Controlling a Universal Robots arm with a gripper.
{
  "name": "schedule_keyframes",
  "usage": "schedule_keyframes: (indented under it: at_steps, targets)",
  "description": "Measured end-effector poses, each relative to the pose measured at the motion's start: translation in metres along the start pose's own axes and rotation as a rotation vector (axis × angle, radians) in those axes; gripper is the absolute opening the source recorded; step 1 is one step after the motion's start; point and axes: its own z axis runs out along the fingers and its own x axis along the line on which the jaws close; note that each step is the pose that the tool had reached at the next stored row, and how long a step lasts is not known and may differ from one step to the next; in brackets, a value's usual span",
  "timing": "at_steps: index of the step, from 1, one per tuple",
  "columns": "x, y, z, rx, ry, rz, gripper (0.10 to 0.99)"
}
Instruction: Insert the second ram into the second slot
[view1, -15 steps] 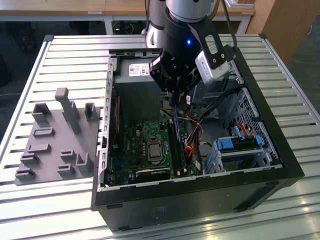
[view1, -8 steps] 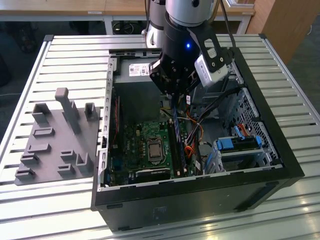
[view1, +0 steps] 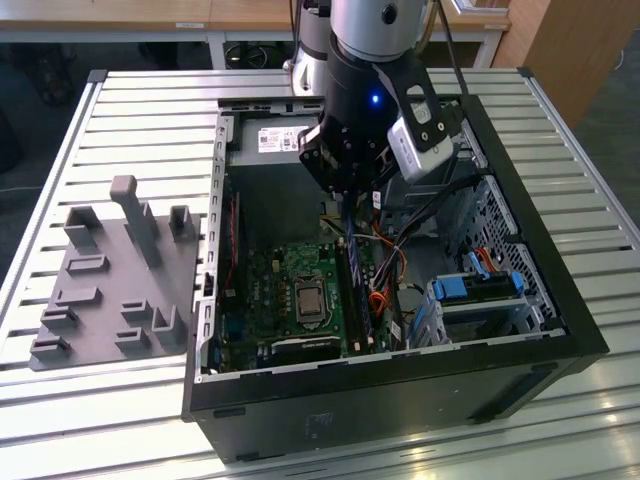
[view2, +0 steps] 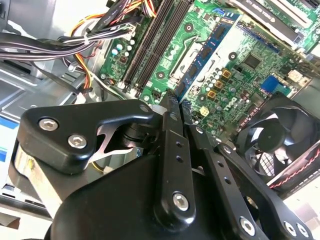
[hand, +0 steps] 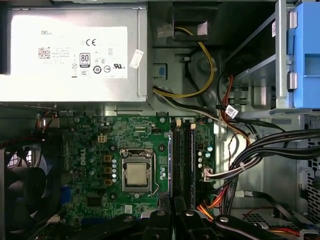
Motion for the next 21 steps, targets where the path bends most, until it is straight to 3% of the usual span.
schedule_keyframes:
  at_steps: [21]
  targets:
    - [-0.0001, -0.0001, 0.0124, 0.0, 0.0, 0.0, 0.137]
